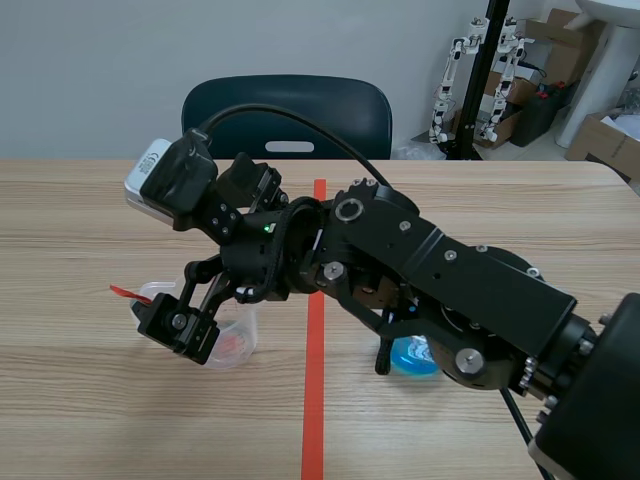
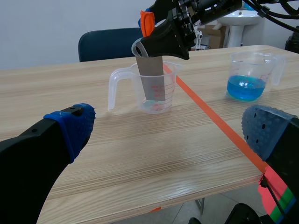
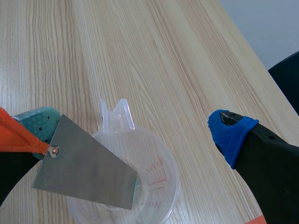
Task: Do the redox reaction experiment. return to the home posture
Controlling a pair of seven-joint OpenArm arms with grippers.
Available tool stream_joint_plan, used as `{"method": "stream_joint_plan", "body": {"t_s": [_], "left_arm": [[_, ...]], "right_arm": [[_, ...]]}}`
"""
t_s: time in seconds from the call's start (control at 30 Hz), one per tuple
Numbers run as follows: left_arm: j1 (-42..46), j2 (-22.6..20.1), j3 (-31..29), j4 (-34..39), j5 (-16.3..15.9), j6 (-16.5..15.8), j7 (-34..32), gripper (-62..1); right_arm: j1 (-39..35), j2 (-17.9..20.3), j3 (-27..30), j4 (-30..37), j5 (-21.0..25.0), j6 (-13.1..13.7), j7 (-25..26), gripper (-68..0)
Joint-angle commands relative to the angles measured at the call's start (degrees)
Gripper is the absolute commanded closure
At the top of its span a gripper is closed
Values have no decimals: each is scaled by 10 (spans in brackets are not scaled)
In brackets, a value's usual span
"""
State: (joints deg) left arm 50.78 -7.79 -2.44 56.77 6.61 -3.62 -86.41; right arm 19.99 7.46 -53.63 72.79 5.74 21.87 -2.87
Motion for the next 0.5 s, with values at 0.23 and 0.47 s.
{"method": "stream_joint_plan", "body": {"t_s": [0.23, 0.47], "left_arm": [[5, 1, -2, 8, 1, -1, -26, -623], [5, 1, -2, 8, 1, -1, -26, -623]], "right_arm": [[11, 0, 4, 6, 2, 0, 10, -679], [11, 0, 4, 7, 3, 0, 35, -679]]}}
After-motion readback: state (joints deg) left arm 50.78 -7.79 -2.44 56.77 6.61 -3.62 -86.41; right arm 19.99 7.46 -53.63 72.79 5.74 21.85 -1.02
